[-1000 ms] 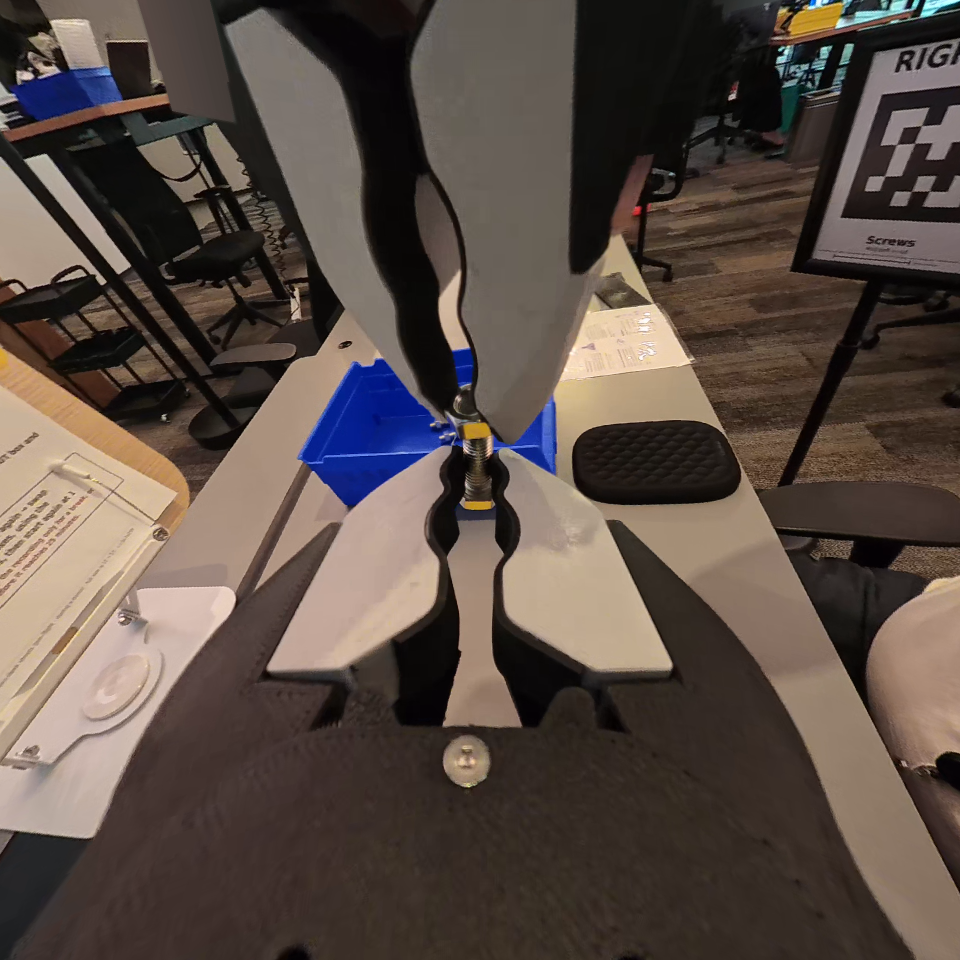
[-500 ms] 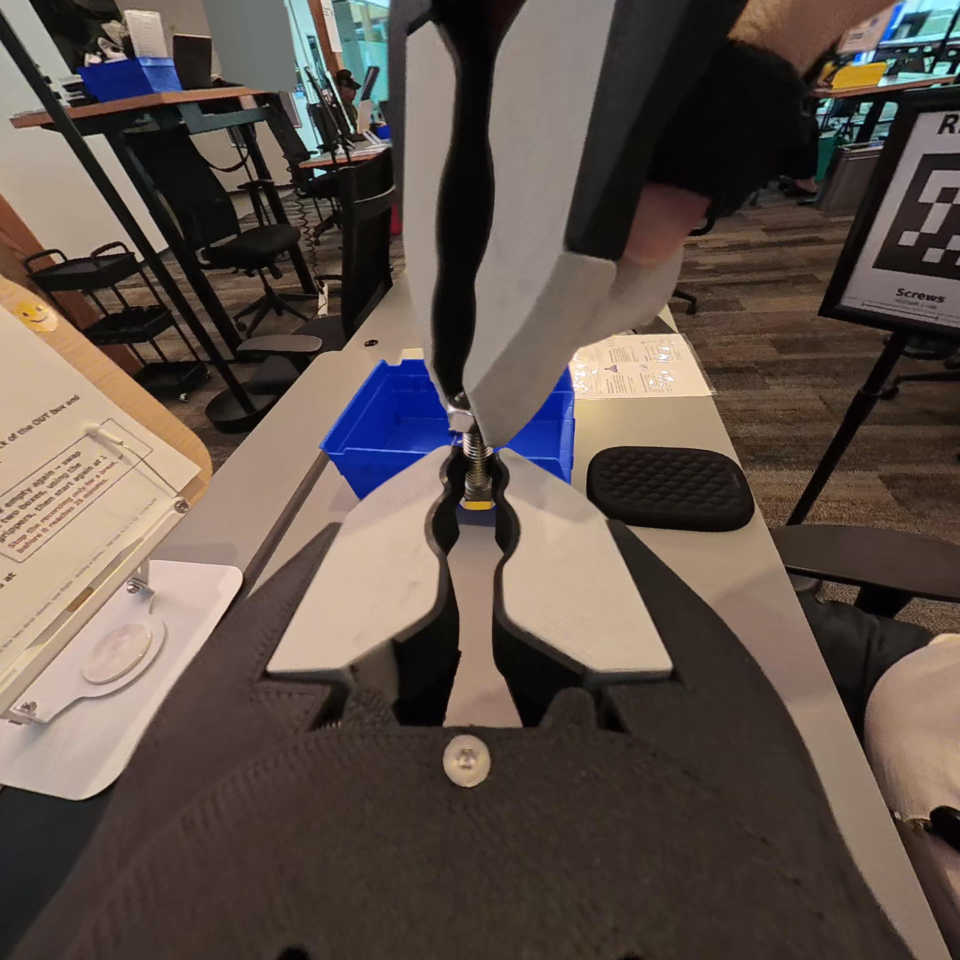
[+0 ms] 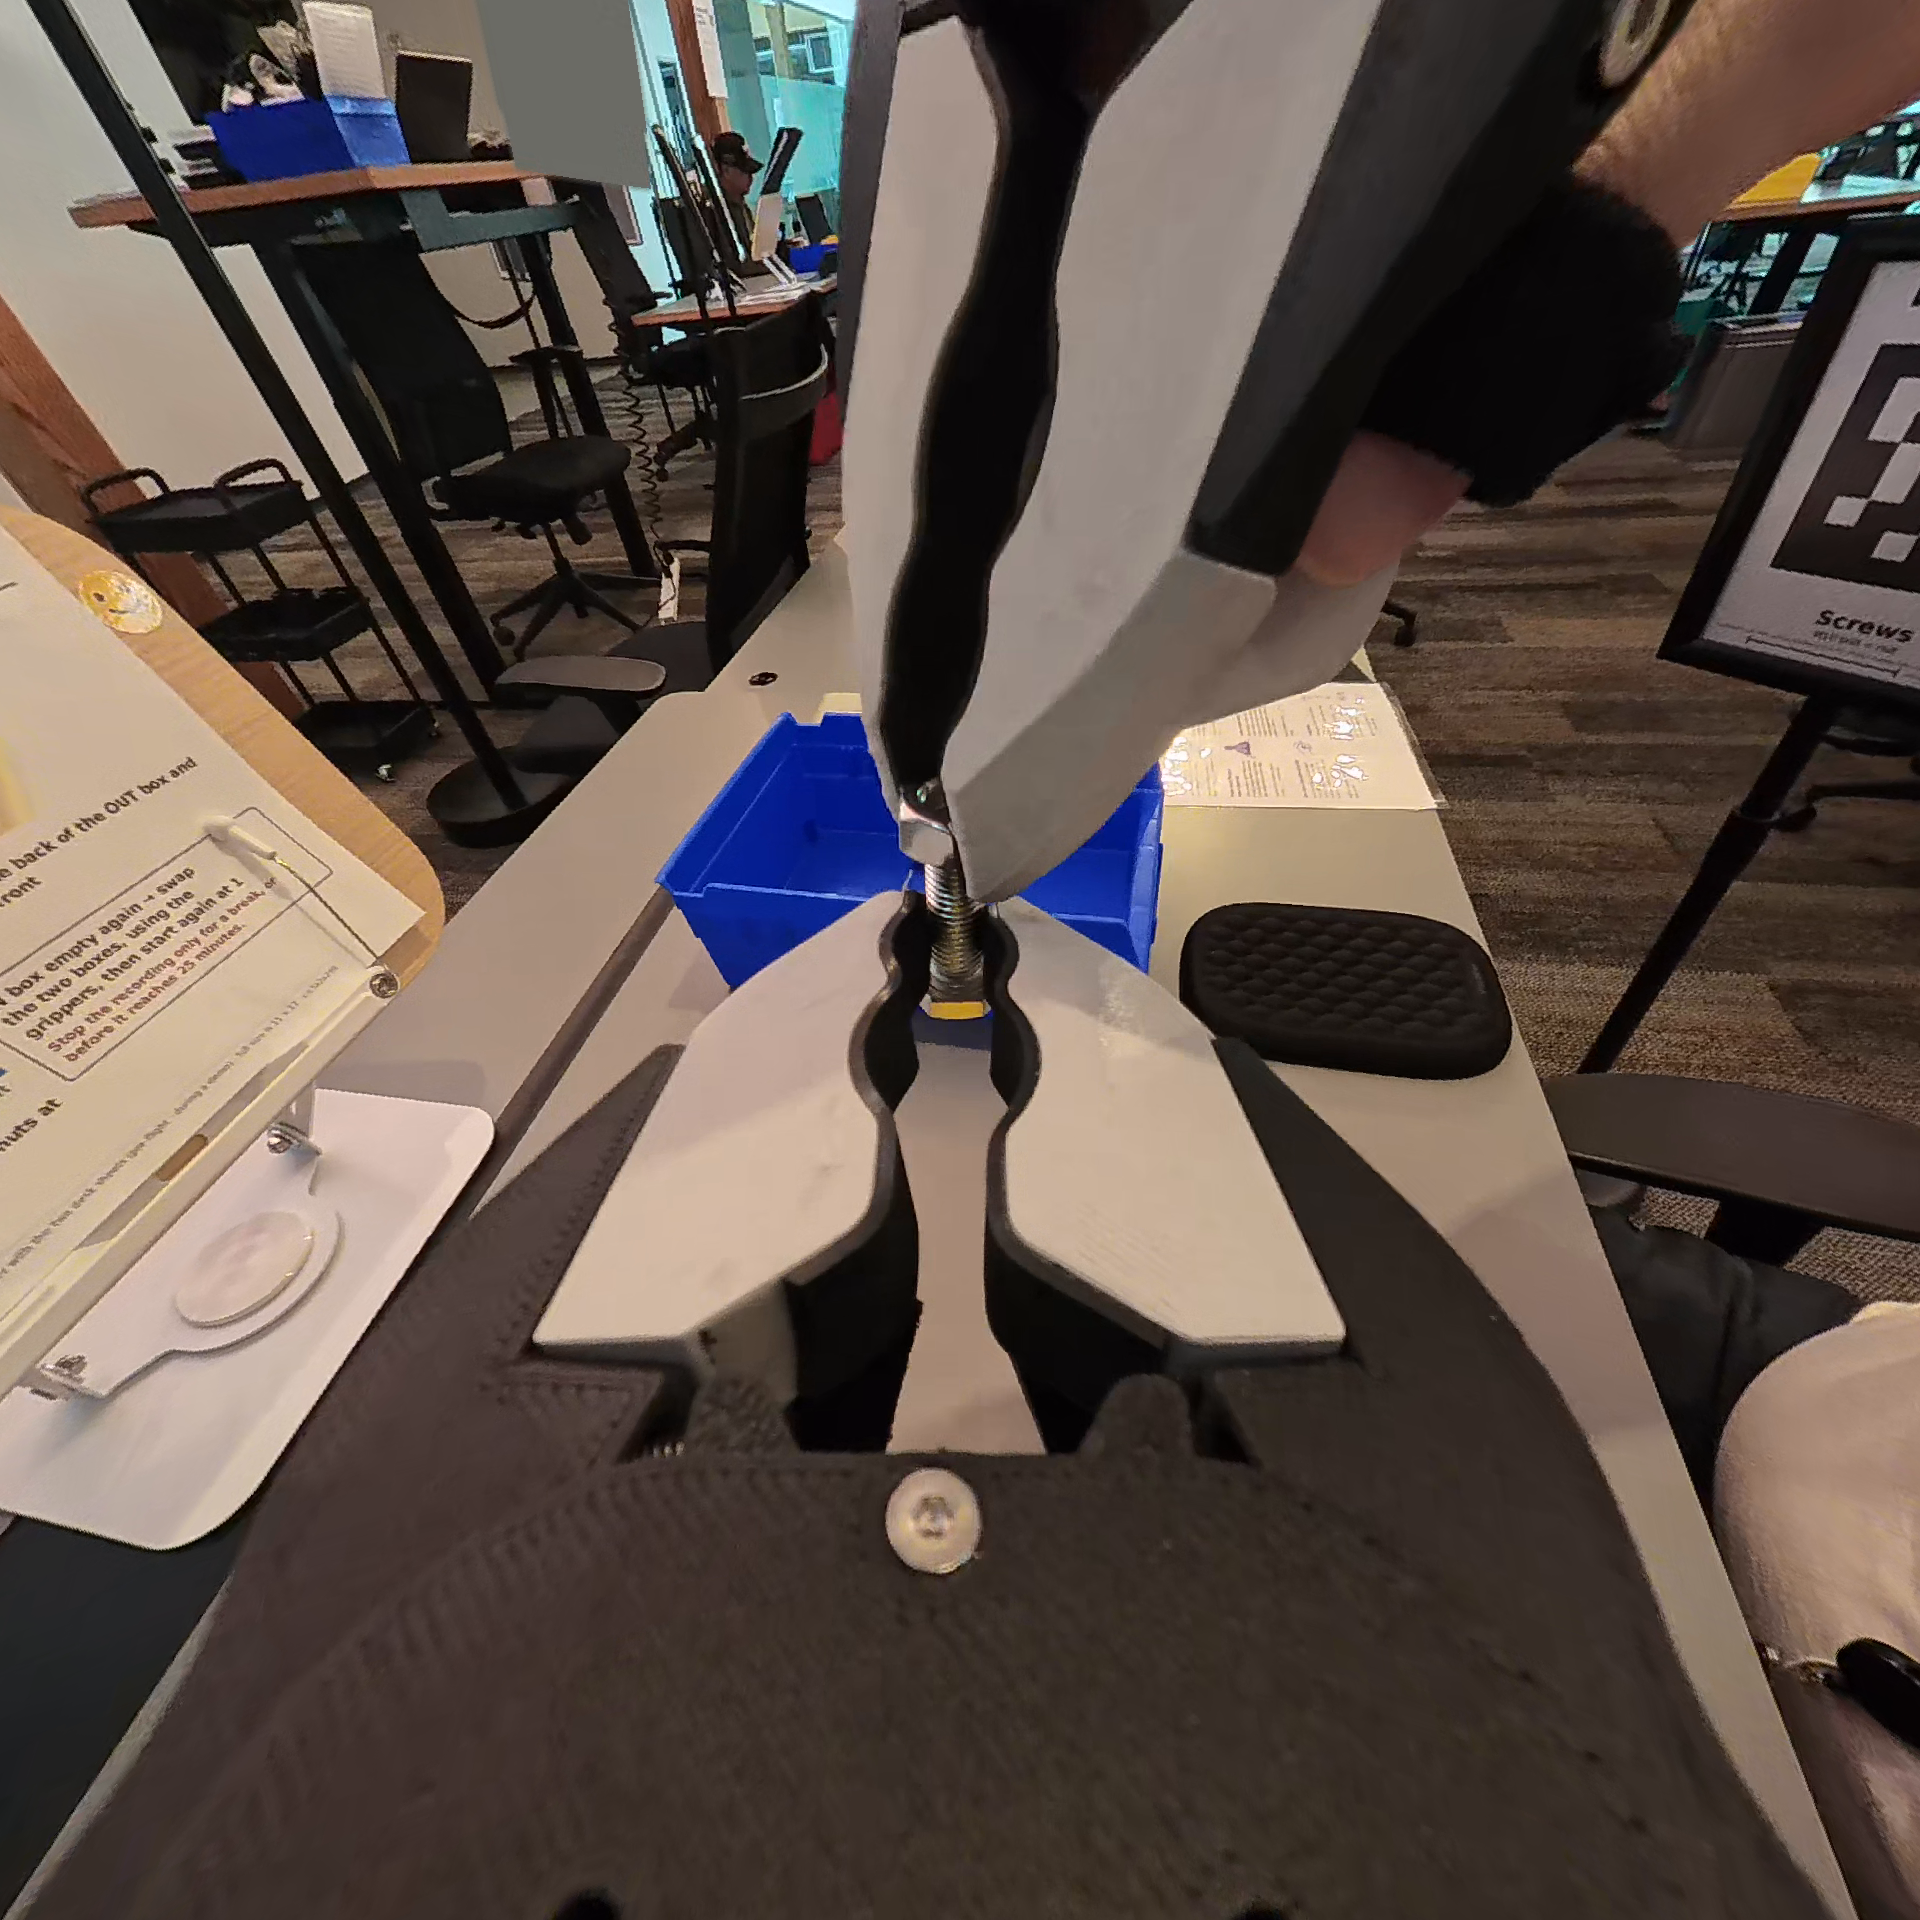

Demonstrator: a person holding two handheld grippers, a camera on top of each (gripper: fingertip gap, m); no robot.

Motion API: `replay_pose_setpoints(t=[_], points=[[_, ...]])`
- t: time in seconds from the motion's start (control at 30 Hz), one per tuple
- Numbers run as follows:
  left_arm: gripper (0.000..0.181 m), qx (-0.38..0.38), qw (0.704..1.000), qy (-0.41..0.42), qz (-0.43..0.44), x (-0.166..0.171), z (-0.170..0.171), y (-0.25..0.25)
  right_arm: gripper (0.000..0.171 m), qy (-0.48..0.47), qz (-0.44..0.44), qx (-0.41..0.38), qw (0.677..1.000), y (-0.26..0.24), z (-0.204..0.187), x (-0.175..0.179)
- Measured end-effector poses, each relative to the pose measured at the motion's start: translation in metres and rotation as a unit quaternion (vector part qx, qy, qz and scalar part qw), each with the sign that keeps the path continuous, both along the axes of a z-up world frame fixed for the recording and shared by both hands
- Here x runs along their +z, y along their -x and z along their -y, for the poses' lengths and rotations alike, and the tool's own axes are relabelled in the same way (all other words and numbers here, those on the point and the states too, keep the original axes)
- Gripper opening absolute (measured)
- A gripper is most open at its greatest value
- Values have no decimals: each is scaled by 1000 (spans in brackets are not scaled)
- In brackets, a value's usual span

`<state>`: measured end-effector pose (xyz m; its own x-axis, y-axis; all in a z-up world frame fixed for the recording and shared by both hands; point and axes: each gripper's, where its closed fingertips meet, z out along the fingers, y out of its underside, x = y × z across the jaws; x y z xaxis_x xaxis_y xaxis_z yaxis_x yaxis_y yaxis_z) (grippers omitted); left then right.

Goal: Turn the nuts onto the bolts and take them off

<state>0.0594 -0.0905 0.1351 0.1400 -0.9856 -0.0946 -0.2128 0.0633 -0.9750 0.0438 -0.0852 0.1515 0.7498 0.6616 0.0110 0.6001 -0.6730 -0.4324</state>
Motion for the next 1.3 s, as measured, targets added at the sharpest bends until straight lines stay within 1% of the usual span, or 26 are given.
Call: replay_pose_setpoints(t=[0.03, 1.03, 1.17, 1.3], points=[[10, 1, 1000, 0, -2, 0, 0, 0, 19, 1, 3, 1, 1000, 0, 0, -1], [10, -18, 1000, 3, -3, -1, 5, -2, 23, 9, 25, 28, 999, 0, 0, -4], [9, -21, 1000, 3, -2, -1, 6, -2, 27, -11, 27, 39, 999, 3, -3, 0], [10, -24, 1000, 6, -2, -1, 7, 0, 35, -51, 4, 87, 995, 9, 0, 14]])
